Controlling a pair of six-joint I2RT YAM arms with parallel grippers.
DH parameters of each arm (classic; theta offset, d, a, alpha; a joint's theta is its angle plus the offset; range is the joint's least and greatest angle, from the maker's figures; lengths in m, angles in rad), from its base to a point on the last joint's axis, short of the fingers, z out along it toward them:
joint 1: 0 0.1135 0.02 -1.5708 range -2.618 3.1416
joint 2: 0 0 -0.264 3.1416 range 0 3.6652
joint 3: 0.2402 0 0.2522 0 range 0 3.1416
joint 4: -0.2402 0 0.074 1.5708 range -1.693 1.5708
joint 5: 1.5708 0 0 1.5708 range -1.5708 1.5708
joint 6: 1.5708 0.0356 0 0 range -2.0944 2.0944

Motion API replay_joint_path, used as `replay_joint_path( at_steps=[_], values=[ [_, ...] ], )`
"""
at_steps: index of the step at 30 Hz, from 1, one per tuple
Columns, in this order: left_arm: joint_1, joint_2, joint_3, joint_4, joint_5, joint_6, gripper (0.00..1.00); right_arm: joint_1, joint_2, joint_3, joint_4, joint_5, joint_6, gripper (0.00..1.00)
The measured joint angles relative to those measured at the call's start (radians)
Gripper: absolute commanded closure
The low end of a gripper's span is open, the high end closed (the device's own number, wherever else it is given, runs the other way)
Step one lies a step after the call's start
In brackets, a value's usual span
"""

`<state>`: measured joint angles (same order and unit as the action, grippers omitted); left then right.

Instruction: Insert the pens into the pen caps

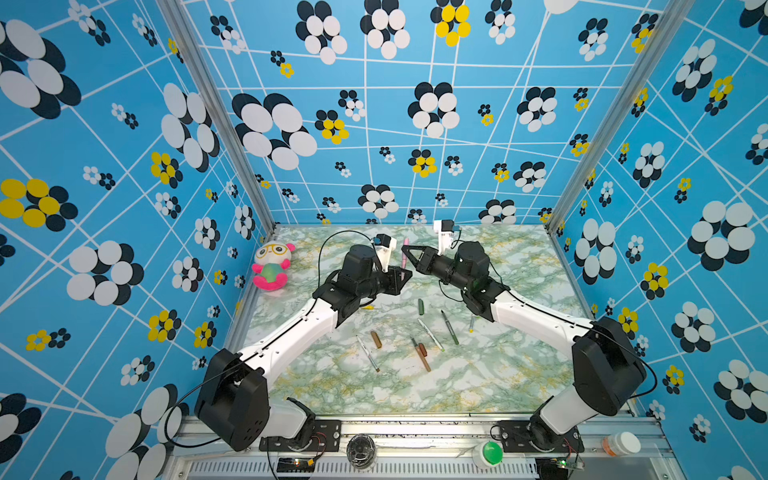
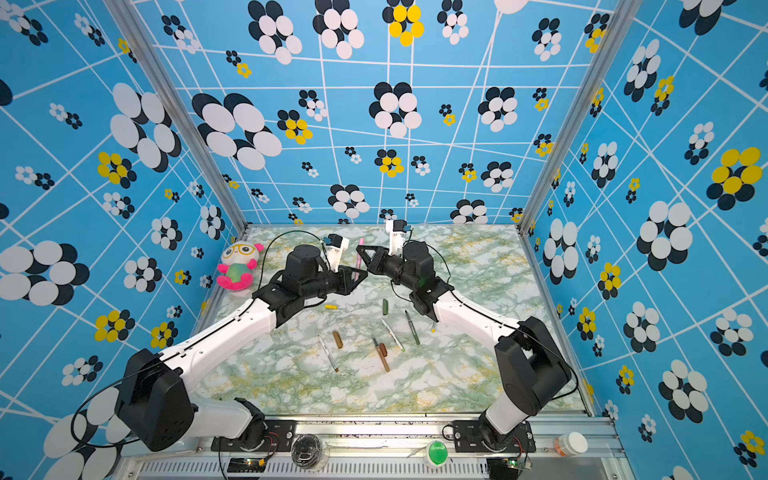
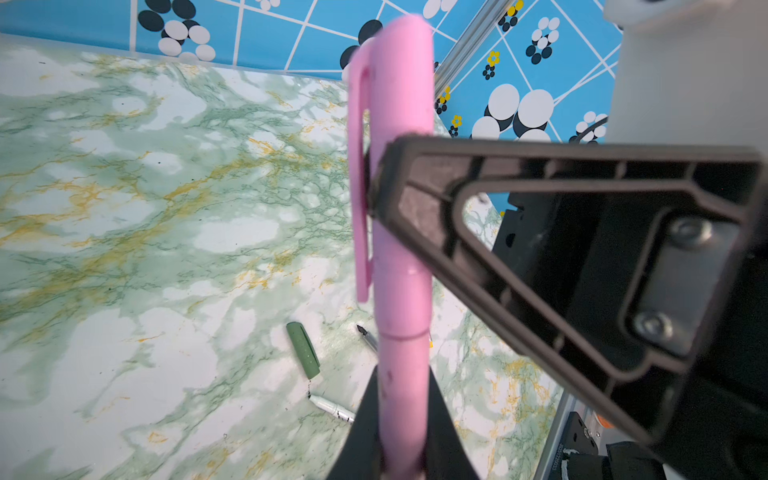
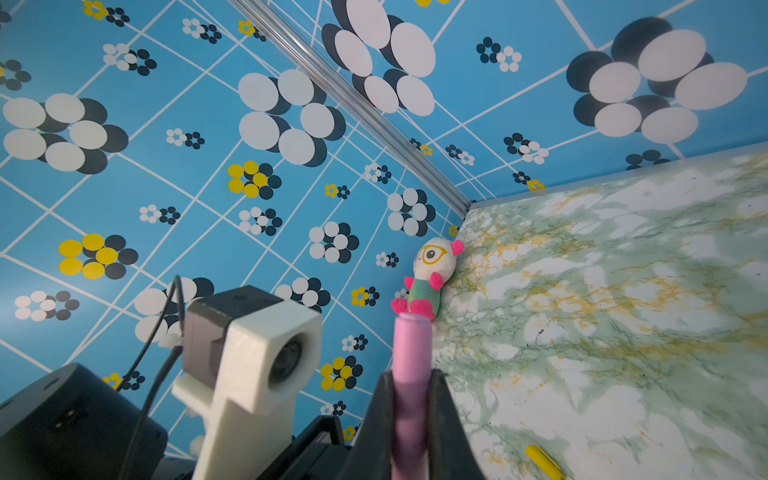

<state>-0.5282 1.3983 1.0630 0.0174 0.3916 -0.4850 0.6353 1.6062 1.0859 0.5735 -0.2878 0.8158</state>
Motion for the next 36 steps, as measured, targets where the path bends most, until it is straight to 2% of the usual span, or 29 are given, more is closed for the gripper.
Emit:
replay_joint_path(
  at_steps=[6,10,12,17,21,28,36],
  values=[
    [0.006,0.005,0.006,0.000,0.020,-0.001,1.00,0.000,-0.001,0.005,-0.002,0.008,0.003,1.00],
    [0.008,0.004,0.000,0.030,0.024,-0.009,1.00,-0.006,-0.007,0.053,-0.080,0.000,-0.012,1.00],
    [0.007,-0.003,-0.027,0.086,0.028,-0.017,1.00,-0.016,-0.012,0.094,-0.149,-0.025,-0.029,0.93],
    [0.004,-0.039,-0.126,0.240,0.030,-0.036,1.00,-0.032,-0.014,0.190,-0.334,-0.116,-0.079,0.65],
    [0.002,-0.064,-0.195,0.321,0.031,-0.058,1.00,-0.034,-0.024,0.224,-0.447,-0.145,-0.109,0.58],
    [-0.004,-0.068,-0.231,0.385,0.032,-0.101,1.00,-0.036,-0.061,0.222,-0.528,-0.145,-0.148,0.58],
    [-0.008,-0.048,-0.231,0.449,0.032,-0.142,1.00,-0.027,-0.063,0.206,-0.552,-0.145,-0.155,0.65]
  ],
)
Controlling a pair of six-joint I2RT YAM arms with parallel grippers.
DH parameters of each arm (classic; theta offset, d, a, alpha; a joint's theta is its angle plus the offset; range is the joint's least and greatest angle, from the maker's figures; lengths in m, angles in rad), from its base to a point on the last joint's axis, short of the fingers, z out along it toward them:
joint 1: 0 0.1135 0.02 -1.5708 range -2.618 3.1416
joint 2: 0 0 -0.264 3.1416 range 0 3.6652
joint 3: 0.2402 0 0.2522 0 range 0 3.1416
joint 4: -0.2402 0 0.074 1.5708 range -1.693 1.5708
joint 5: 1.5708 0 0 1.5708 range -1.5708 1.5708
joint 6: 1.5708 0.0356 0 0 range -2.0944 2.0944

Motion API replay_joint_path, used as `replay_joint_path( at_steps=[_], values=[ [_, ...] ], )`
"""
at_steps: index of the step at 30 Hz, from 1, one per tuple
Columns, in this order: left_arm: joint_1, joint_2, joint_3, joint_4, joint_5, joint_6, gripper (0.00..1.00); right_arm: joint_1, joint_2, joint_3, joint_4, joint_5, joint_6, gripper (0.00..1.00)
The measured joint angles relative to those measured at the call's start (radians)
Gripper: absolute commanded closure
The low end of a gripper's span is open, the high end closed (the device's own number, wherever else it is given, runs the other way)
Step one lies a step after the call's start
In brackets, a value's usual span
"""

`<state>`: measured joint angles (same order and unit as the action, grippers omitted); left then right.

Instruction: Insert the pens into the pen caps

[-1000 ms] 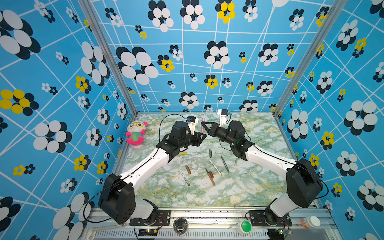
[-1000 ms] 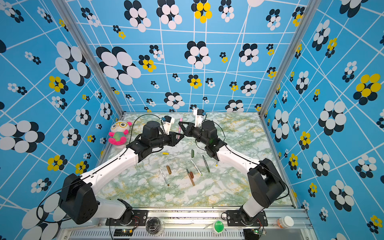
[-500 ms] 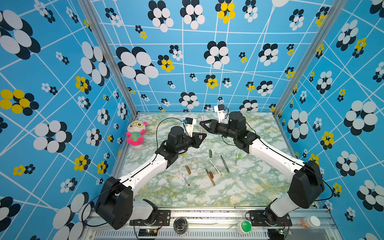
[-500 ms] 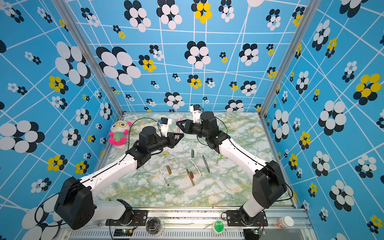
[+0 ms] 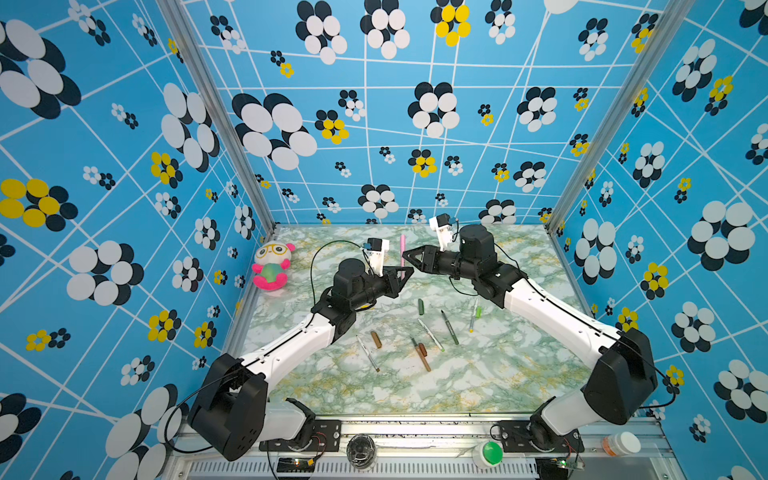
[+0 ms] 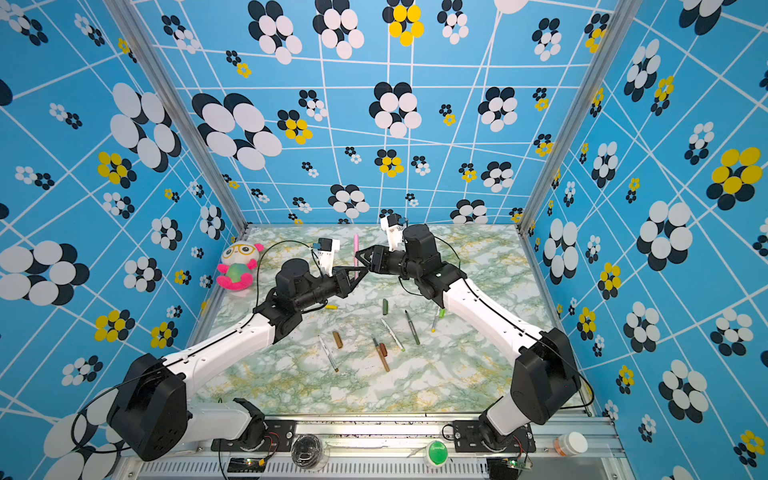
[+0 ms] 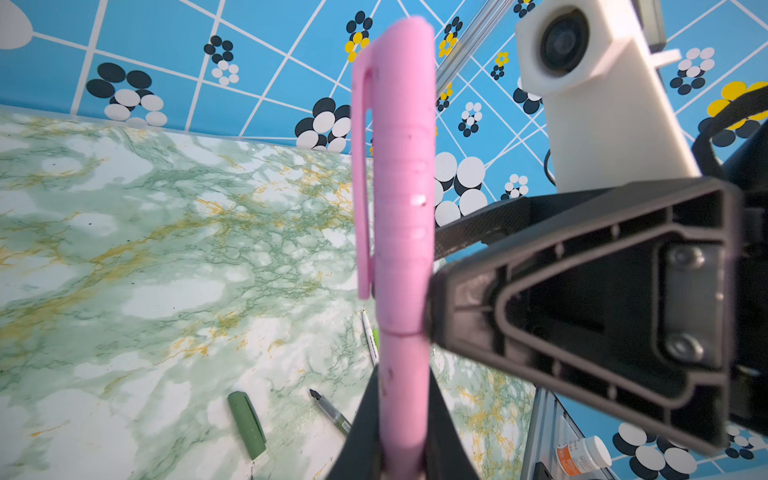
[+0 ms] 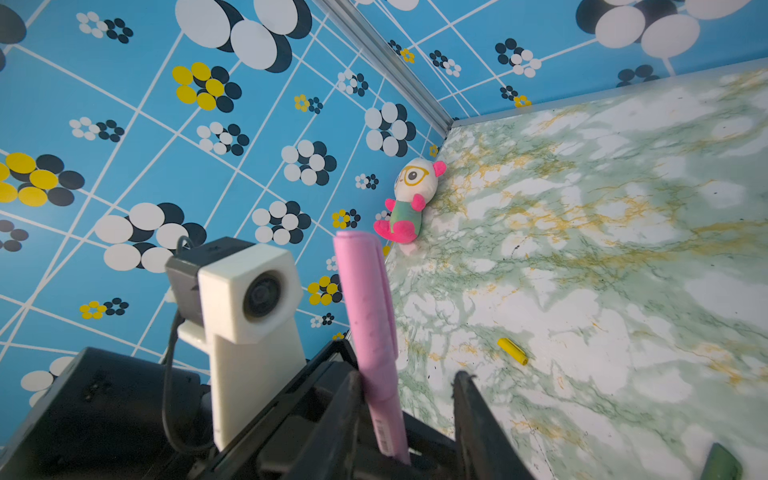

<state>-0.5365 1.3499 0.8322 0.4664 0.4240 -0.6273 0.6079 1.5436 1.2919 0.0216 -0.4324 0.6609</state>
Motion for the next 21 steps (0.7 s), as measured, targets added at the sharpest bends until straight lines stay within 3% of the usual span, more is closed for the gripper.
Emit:
replay_joint_path(
  at_steps=[9,16,21],
  values=[
    [-0.010,0.015,0.000,0.010,0.006,-0.011,1.00,0.027,0.010,0.000,-0.015,0.007,-0.032,0.80],
    [-0.010,0.018,0.000,0.009,0.003,-0.032,1.00,0.032,0.013,0.000,-0.015,0.024,-0.045,0.81],
    [-0.010,0.028,0.001,0.010,0.003,-0.050,1.00,0.034,0.014,0.000,-0.024,0.042,-0.056,0.91]
  ],
)
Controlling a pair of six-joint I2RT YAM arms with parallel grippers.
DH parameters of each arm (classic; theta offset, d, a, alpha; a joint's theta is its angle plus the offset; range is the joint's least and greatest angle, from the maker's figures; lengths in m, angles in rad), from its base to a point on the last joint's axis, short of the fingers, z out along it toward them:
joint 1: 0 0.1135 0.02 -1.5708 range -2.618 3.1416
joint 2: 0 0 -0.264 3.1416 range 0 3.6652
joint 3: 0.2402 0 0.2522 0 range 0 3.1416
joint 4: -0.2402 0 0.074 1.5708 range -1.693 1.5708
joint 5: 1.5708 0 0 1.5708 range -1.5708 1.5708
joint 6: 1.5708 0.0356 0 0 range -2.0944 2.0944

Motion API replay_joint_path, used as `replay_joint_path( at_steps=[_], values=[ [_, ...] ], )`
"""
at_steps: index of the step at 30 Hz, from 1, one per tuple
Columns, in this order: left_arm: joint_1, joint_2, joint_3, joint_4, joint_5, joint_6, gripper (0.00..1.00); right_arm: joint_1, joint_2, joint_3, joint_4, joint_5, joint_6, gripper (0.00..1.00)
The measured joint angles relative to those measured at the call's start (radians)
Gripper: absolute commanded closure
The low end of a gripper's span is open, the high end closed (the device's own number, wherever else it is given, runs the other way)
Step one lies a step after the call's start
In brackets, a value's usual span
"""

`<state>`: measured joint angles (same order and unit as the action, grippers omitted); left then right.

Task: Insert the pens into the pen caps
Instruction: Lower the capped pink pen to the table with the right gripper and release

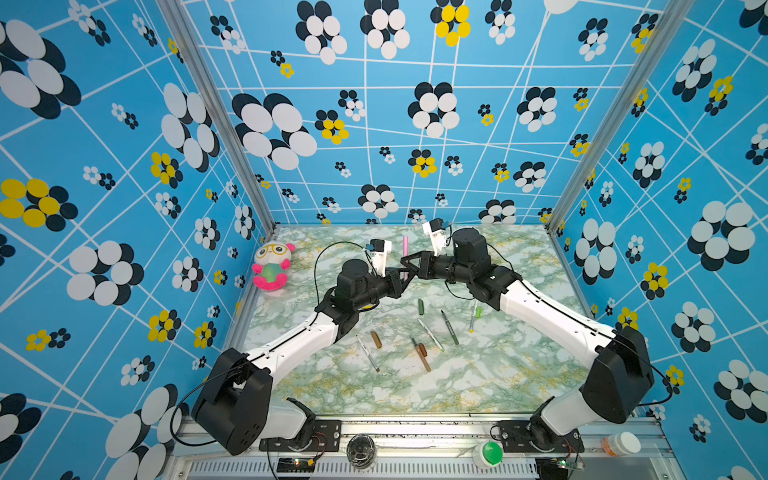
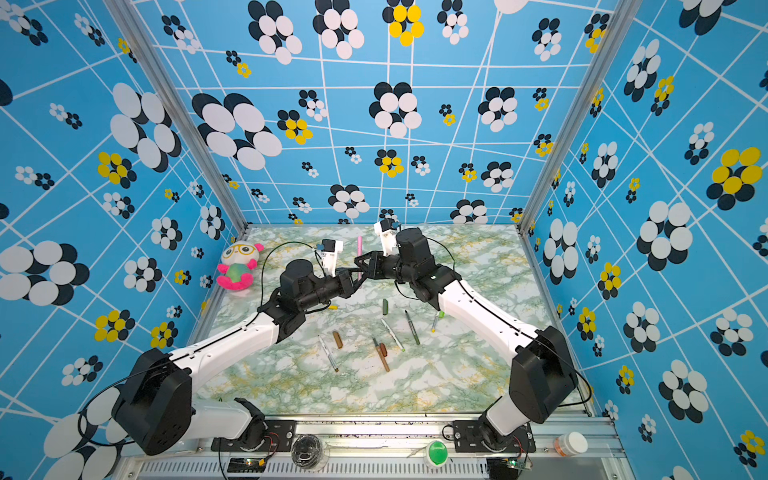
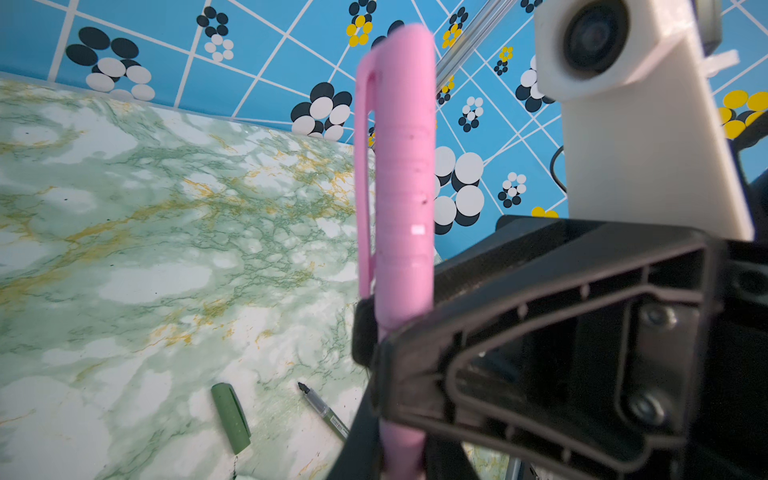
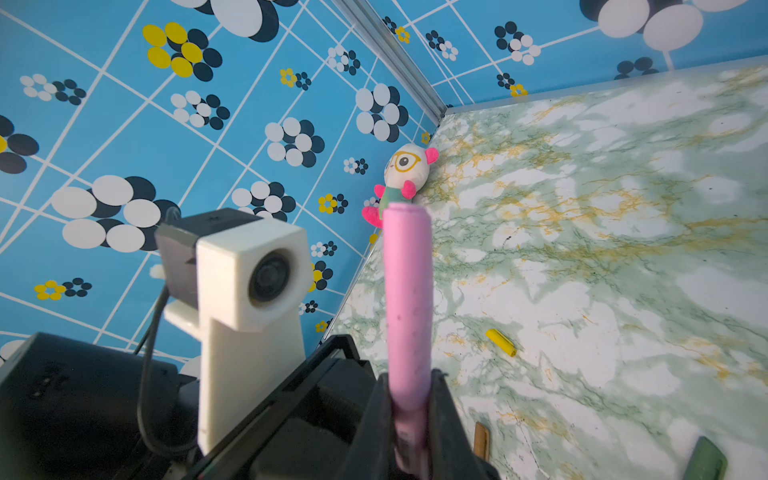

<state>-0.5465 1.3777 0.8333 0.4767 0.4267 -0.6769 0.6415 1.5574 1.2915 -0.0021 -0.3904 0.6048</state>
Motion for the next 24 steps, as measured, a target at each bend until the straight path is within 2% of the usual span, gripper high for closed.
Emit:
replay_joint_path(
  at_steps=[3,6,10,12,18,24],
  values=[
    [0.000,0.006,0.000,0.001,0.001,-0.008,0.99,0.002,0.000,0.000,-0.011,0.014,-0.003,0.94],
    [-0.002,0.008,0.000,-0.006,0.004,-0.005,0.78,0.006,0.000,0.002,-0.030,0.038,-0.003,0.94],
    [-0.003,0.005,0.000,-0.031,0.003,0.036,0.43,0.003,0.000,0.028,-0.086,0.072,0.005,0.95],
    [-0.004,-0.010,-0.005,-0.053,0.001,0.056,0.32,-0.007,0.000,0.034,-0.113,0.085,0.011,0.95],
    [-0.006,-0.133,-0.064,-0.157,-0.042,0.156,0.15,-0.092,0.008,0.043,-0.232,0.122,0.011,0.95],
    [-0.006,-0.217,-0.105,-0.232,-0.107,0.232,0.13,-0.161,0.082,0.097,-0.380,0.157,-0.034,0.95]
  ],
)
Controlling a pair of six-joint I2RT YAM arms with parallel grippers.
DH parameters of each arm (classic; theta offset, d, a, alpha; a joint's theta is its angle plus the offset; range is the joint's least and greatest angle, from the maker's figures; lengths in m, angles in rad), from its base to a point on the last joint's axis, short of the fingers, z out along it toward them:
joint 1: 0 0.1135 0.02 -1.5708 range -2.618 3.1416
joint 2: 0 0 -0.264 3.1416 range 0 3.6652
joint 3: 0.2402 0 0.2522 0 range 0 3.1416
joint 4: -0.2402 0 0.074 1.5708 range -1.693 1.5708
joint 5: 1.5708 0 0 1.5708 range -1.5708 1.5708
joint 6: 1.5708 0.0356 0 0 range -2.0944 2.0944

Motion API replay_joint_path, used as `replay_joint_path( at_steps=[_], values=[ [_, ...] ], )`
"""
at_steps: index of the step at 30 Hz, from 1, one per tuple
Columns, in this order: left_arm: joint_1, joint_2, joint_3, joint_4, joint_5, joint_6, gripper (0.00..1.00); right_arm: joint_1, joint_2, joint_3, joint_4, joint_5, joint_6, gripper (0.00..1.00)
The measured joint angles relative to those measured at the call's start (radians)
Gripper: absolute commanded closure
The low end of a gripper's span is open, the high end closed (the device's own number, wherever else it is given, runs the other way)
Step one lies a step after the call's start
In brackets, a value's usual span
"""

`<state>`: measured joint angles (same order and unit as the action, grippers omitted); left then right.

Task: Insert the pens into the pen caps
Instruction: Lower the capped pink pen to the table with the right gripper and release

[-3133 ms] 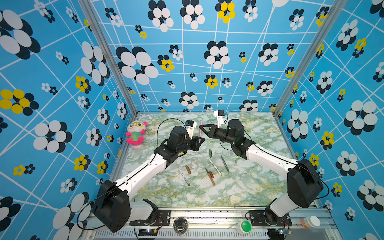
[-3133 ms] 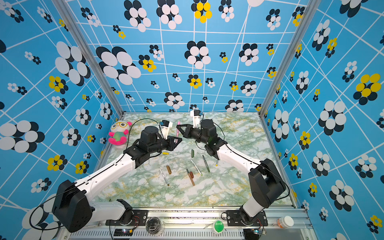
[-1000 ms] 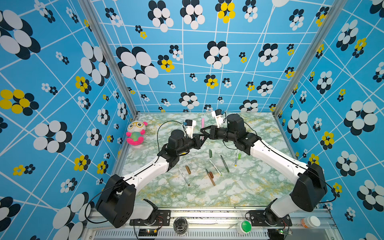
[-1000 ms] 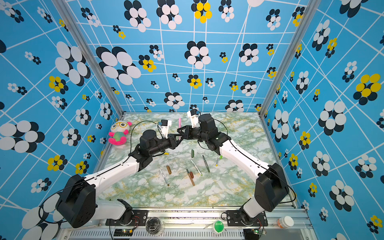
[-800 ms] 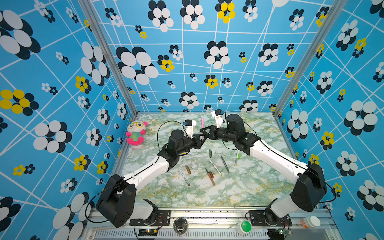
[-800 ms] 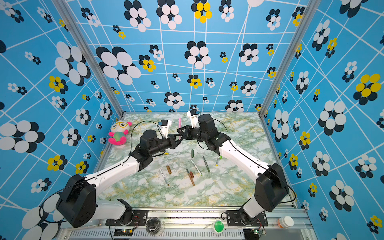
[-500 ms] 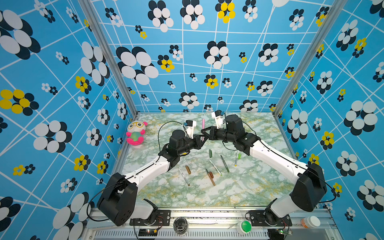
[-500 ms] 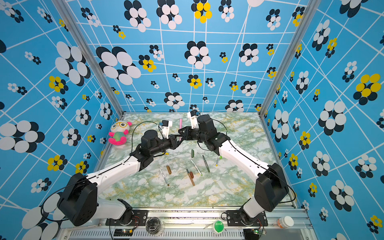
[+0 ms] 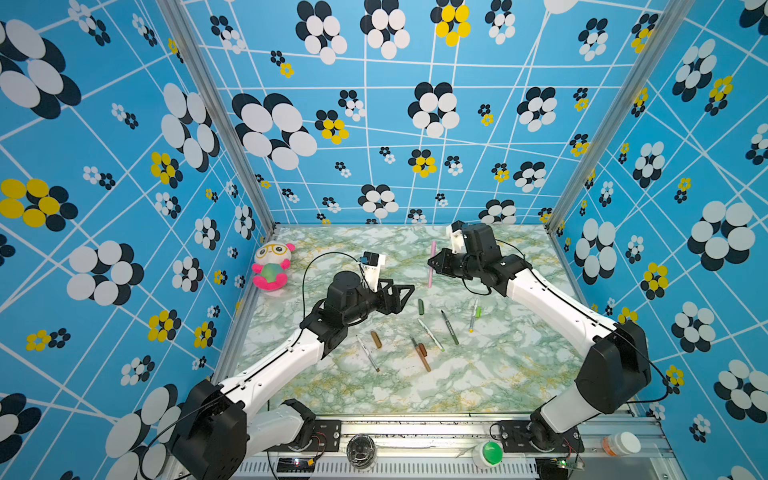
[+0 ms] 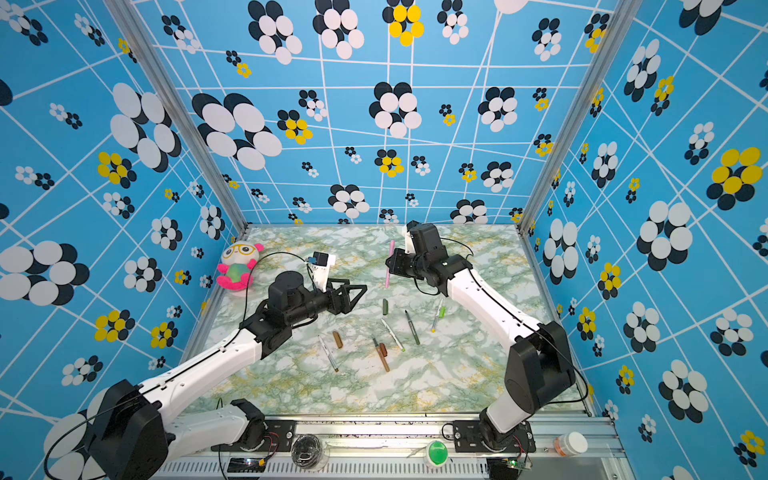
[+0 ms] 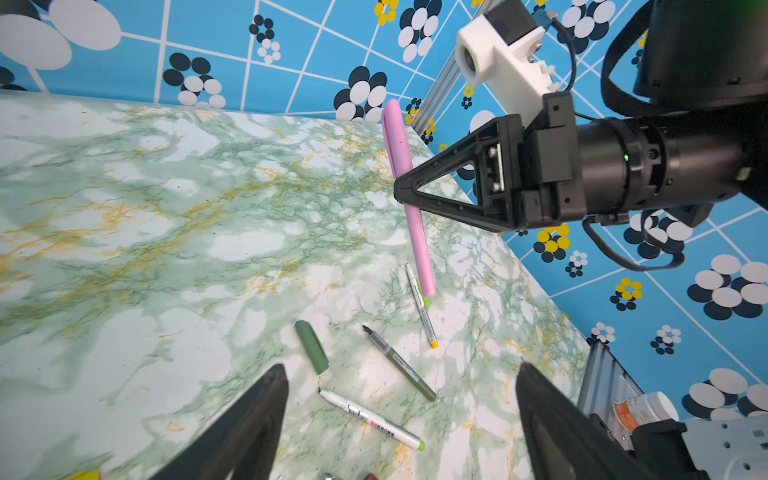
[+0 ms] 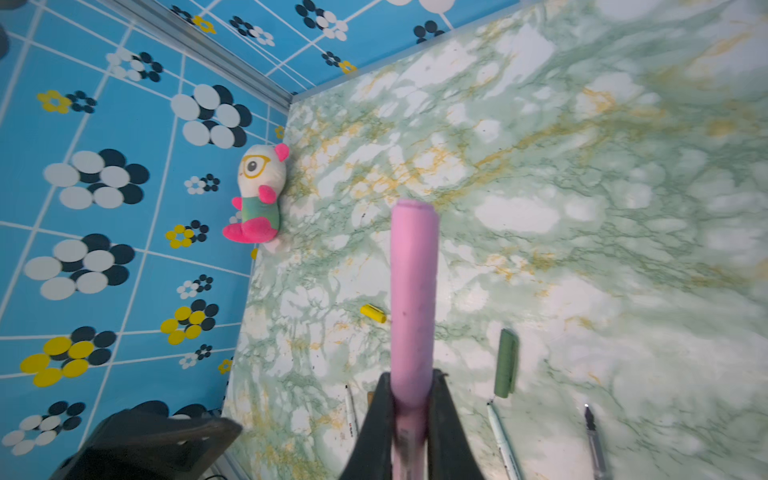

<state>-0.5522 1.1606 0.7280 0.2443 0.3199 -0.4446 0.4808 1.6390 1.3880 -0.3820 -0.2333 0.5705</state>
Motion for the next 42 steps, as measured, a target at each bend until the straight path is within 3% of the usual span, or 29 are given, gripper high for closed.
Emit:
replay_joint_path(
  at_steps=[11,17,36,42],
  values=[
    [0.000,-0.003,0.000,-0.082,-0.064,0.052,0.12,-0.041,0.310,0.193,-0.281,0.182,-0.185,0.94],
    [0.000,-0.003,0.000,-0.100,-0.071,0.058,0.11,-0.047,0.455,0.275,-0.348,0.238,-0.237,0.93],
    [0.002,0.010,0.000,-0.103,-0.070,0.057,0.11,-0.108,0.566,0.323,-0.373,0.284,-0.226,0.91],
    [0.002,0.010,0.000,-0.103,-0.070,0.057,0.11,-0.114,0.573,0.332,-0.374,0.296,-0.219,0.84]
  ],
)
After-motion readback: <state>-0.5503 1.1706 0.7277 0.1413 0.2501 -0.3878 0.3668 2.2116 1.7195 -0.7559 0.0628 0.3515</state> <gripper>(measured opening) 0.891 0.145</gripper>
